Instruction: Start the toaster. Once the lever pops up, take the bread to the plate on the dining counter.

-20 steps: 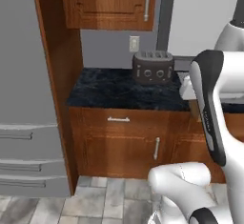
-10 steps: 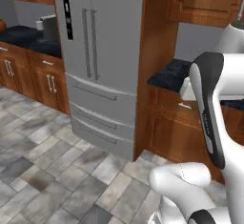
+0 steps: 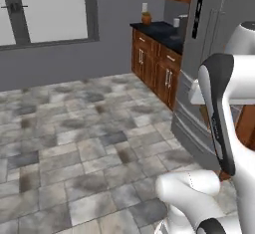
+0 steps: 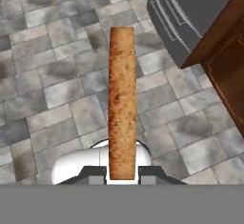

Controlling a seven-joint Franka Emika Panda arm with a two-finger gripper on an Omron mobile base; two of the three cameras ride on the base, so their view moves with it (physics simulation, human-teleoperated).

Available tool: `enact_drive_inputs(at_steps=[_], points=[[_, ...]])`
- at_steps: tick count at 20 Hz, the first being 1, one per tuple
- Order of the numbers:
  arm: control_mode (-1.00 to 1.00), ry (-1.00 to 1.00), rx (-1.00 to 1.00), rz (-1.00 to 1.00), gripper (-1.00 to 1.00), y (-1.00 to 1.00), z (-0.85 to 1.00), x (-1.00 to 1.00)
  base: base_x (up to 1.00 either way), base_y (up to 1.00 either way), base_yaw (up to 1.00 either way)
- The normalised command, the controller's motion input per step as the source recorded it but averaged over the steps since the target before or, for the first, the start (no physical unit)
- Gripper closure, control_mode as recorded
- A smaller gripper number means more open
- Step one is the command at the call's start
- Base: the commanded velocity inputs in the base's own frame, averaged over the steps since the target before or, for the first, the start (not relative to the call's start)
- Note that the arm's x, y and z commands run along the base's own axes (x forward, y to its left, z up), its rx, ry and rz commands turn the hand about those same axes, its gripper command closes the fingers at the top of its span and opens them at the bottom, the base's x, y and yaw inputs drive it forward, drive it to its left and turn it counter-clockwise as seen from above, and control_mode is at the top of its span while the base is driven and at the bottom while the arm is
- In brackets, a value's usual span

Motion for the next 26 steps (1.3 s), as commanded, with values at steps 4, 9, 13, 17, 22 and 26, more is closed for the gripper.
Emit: enact_drive_inputs(at_steps=[4, 9, 13, 17, 22, 26], points=[[1.0, 0.0, 0.0, 0.0, 1.0, 0.0, 0.0, 0.0, 0.0, 0.0, 1.0], [1.0, 0.0, 0.0, 0.0, 1.0, 0.0, 0.0, 0.0, 0.02, 0.0, 1.0], [1.0, 0.0, 0.0, 0.0, 1.0, 0.0, 0.0, 0.0, 0.11, 0.0, 0.98], [1.0, 0.0, 0.0, 0.0, 1.0, 0.0, 0.0, 0.0, 0.22, -0.02, 0.95], [1.0, 0.0, 0.0, 0.0, 1.0, 0.0, 0.0, 0.0, 0.33, -0.04, 0.91], [1.0, 0.0, 0.0, 0.0, 1.0, 0.0, 0.0, 0.0, 0.56, -0.25, 0.6]])
